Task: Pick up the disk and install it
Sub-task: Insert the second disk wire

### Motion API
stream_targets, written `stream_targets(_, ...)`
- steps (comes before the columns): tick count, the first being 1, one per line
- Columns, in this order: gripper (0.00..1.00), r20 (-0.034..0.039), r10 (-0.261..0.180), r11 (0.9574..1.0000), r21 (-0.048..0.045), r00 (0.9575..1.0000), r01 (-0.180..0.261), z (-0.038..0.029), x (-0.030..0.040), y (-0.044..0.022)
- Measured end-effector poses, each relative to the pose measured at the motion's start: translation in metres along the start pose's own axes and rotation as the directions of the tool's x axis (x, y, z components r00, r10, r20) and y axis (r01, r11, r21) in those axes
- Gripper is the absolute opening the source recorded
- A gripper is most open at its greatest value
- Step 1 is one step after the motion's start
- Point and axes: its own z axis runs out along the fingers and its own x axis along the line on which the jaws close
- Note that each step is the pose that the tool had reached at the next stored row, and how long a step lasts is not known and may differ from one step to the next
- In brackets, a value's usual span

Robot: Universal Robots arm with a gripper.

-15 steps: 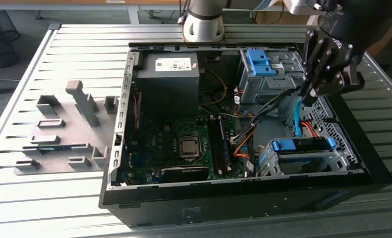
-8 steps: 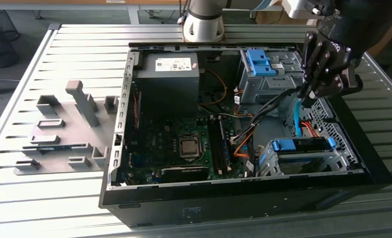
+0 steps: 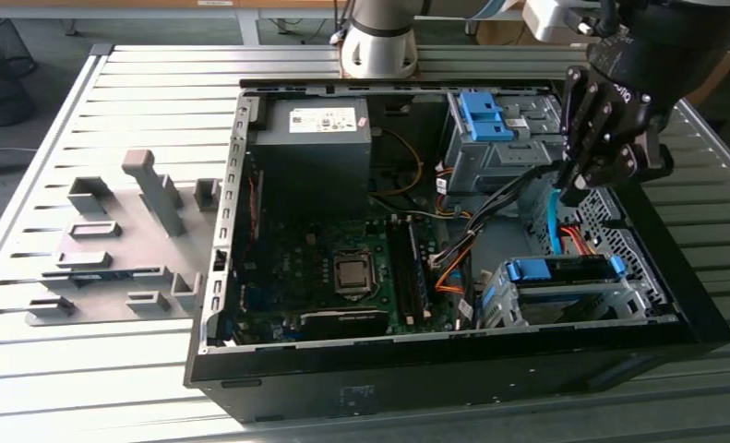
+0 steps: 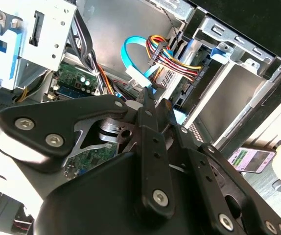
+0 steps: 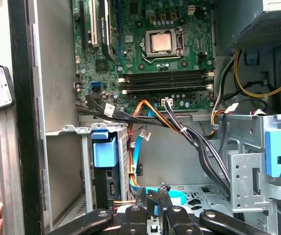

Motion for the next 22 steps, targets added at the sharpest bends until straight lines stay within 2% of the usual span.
stream_targets(5, 0.24, 0.0004, 0.0, 1.0, 0.0, 1.0, 0.0, 0.0001, 0.0, 0.0)
stream_targets(10, 0.24, 0.0003, 0.0, 1.0, 0.0, 1.0, 0.0, -0.0074, 0.0003, -0.0002)
stream_targets(16, 0.24, 0.0008, 0.0, 1.0, -0.0002, 1.0, 0.0, -0.0085, -0.0013, -0.0001)
stream_targets(22, 0.24, 0.0045, 0.0, 1.0, -0.0009, 1.0, 0.0, -0.0125, -0.0018, -0.0001)
